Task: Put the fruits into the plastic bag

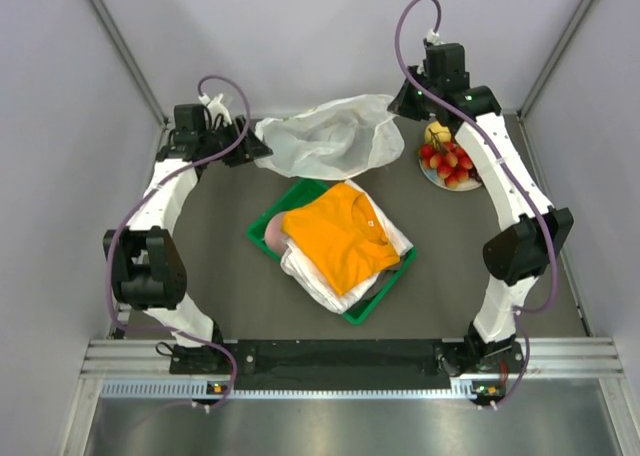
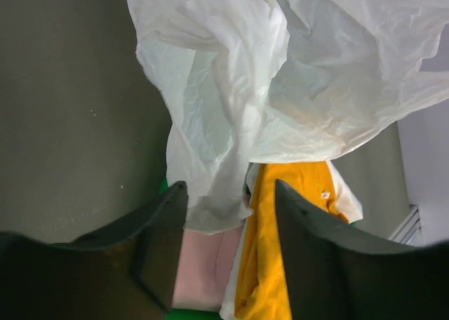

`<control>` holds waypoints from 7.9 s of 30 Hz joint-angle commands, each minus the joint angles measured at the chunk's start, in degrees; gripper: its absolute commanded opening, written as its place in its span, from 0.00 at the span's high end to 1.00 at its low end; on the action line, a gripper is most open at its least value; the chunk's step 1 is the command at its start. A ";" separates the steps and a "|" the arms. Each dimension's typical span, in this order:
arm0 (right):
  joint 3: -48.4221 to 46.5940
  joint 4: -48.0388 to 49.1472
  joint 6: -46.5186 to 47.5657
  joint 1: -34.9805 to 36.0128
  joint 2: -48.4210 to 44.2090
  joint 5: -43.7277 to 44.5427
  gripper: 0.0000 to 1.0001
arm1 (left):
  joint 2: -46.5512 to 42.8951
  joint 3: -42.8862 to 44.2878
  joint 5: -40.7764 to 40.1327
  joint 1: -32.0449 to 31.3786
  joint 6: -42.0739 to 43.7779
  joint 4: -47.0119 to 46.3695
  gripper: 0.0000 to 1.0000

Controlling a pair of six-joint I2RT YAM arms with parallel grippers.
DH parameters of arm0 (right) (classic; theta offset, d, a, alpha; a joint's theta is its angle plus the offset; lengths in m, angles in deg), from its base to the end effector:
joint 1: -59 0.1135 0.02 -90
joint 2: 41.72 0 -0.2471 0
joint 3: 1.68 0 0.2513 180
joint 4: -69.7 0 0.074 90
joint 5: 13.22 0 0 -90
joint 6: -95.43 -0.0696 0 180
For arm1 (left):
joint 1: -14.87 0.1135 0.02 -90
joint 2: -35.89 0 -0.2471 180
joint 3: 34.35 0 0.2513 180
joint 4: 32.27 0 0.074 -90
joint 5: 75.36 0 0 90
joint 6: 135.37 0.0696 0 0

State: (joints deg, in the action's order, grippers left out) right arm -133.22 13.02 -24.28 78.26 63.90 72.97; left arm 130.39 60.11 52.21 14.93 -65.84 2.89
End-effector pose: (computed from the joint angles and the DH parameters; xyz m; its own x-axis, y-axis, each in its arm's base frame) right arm 0.4099 0.1481 0.3880 -0.6092 0.3110 -0.7295 -0.0934 0.8854 0.4554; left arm 0.3963 -0.0420 0.2852 -0.7140 -0.2779 -0.6426 0.2644 0.7428 -0.6150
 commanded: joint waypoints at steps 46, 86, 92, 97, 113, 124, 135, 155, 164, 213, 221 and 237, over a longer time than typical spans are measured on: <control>16.40 -0.70 11.69 -10.03 -16.59 3.64 0.22 | 5.52 13.93 8.32 -3.75 -16.01 -2.89 1.00; -9.71 -5.47 16.98 -6.08 20.58 23.94 0.37 | 12.81 21.84 9.11 -3.83 -13.19 1.77 1.00; -8.30 -3.28 16.27 -6.08 21.20 26.05 0.40 | 12.12 20.87 9.11 -3.83 -13.19 1.42 1.00; -8.12 -2.04 17.67 -6.08 22.61 27.11 0.41 | 11.50 19.64 9.11 -3.83 -12.84 1.33 1.00; -8.39 -0.11 18.02 -6.70 25.95 28.07 0.46 | 11.58 19.55 8.93 -3.83 -13.46 0.81 1.00; -7.78 2.62 21.54 -6.79 27.88 31.58 0.52 | 11.94 19.55 9.11 -3.83 -13.90 0.28 1.00; -6.11 4.90 22.24 -6.70 28.85 33.96 0.52 | 12.38 19.55 9.37 -3.83 -14.16 0.01 1.00; 0.39 5.87 22.69 -6.70 22.97 32.91 0.77 | 12.64 18.76 10.34 -3.83 -14.16 -0.25 1.00; 4.35 5.52 21.10 -6.78 18.22 31.42 0.83 | 12.55 17.80 11.48 -3.83 -14.16 -0.86 1.00; 5.60 7.72 19.69 -0.91 -14.05 10.06 1.00 | 10.44 15.51 11.66 -4.54 -20.40 -7.10 1.00; -0.65 9.38 19.87 7.36 -8.25 -1.36 1.00 | 9.92 15.16 11.57 -4.62 -23.04 -10.09 1.00; -0.57 3.68 24.44 11.14 3.00 5.18 1.00 | 8.68 14.19 12.10 -4.71 -23.74 -12.03 1.00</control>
State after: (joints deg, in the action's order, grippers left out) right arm -132.18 16.65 -1.99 89.21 66.83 71.83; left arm 142.50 74.84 63.29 10.38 -89.03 -5.33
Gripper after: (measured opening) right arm 0.195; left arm 0.015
